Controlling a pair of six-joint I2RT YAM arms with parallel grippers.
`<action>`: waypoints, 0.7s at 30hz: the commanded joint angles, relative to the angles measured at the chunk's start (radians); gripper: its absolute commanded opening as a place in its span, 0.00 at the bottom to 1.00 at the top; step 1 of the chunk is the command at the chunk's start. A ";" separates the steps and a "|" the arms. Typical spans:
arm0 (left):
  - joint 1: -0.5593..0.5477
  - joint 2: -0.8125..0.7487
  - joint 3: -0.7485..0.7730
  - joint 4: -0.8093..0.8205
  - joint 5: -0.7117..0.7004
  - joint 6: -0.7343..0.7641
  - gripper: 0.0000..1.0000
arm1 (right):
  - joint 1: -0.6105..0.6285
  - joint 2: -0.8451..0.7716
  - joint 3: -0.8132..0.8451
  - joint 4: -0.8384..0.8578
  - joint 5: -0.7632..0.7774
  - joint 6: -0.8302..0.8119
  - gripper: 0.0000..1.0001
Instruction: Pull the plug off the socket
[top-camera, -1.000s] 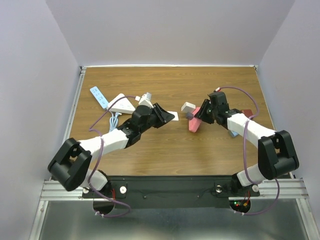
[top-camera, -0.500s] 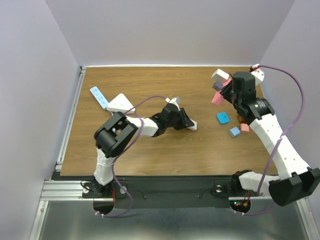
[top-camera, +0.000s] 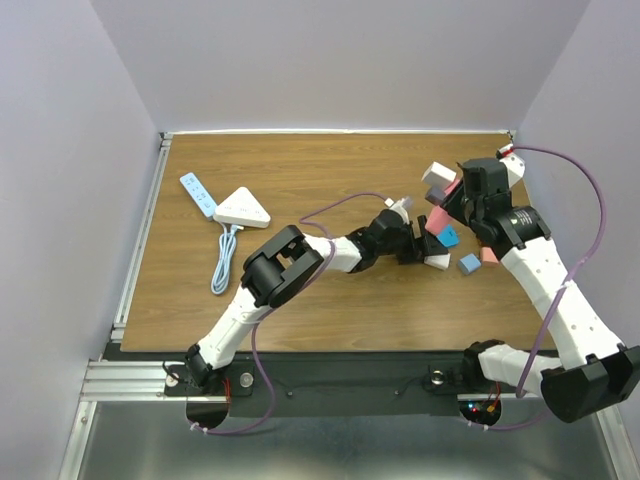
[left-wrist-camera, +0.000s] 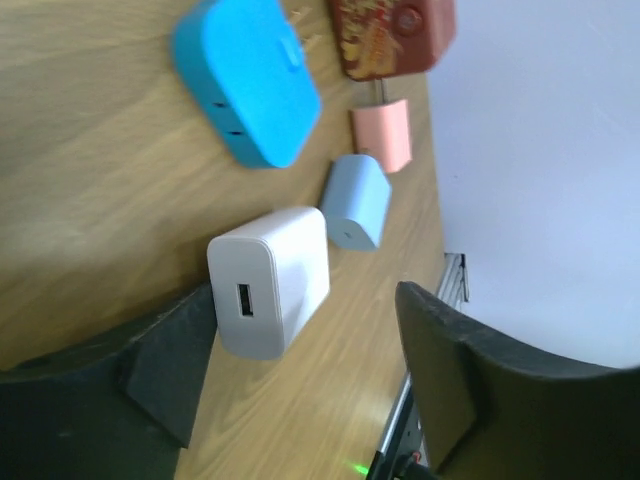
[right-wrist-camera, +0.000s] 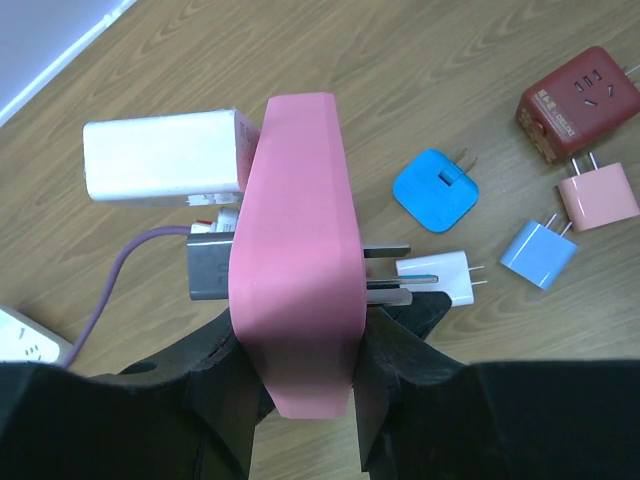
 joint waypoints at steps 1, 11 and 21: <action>-0.003 -0.045 0.004 0.035 0.003 -0.007 0.95 | -0.003 -0.055 0.020 0.092 0.001 0.016 0.00; 0.072 -0.442 -0.397 -0.032 -0.118 0.145 0.99 | -0.005 -0.044 -0.019 0.112 -0.073 -0.007 0.00; 0.147 -0.783 -0.665 -0.072 -0.136 0.179 0.99 | -0.005 0.102 -0.085 0.210 -0.597 -0.184 0.00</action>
